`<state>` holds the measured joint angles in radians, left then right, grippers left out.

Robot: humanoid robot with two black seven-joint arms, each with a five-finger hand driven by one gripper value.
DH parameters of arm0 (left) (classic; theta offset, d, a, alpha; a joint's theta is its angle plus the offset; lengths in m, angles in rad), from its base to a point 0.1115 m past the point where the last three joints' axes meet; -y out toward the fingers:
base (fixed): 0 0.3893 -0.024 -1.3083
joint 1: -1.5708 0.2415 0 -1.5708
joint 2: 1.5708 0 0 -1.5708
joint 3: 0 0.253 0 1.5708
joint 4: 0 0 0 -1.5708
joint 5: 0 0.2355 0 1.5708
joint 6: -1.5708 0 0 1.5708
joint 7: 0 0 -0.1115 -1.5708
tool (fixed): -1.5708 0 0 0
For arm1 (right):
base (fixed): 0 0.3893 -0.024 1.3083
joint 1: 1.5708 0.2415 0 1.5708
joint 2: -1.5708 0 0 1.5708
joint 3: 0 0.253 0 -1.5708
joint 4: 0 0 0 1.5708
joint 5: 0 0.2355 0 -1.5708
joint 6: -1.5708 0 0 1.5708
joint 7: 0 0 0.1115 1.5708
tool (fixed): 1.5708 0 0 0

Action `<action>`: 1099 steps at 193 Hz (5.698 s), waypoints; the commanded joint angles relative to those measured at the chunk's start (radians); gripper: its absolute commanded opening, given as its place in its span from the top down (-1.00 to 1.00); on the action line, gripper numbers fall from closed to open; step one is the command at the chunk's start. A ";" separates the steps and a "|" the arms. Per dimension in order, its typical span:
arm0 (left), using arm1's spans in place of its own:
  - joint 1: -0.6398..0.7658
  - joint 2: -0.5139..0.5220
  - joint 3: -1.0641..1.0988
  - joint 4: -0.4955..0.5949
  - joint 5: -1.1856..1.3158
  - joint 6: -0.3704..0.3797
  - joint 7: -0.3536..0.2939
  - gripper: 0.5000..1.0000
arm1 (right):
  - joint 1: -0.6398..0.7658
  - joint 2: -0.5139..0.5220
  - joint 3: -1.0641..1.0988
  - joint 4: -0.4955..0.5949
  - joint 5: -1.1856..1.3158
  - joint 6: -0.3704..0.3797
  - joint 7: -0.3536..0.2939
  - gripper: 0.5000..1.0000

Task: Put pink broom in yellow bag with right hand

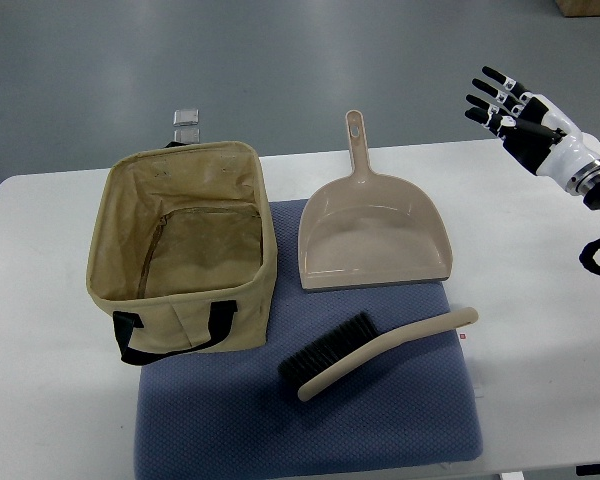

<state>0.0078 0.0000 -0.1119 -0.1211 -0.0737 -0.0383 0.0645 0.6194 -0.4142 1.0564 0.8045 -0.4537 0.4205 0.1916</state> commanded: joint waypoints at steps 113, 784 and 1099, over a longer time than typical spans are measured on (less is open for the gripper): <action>0.000 0.000 0.000 0.000 0.000 0.000 0.000 -1.00 | 0.118 -0.267 -0.493 0.367 -0.545 0.021 0.350 -0.70; 0.000 0.000 0.000 0.000 0.000 0.000 0.000 -1.00 | 0.931 -0.149 -0.938 0.363 -1.051 -0.367 0.166 1.00; 0.000 0.000 0.001 0.000 0.000 0.000 0.000 -1.00 | 0.724 0.006 -0.701 -0.001 -0.540 -0.206 0.114 -0.51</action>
<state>0.0079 0.0000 -0.1119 -0.1212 -0.0736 -0.0383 0.0643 1.3858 -0.3884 0.3502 0.8055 -1.0888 0.2155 0.3094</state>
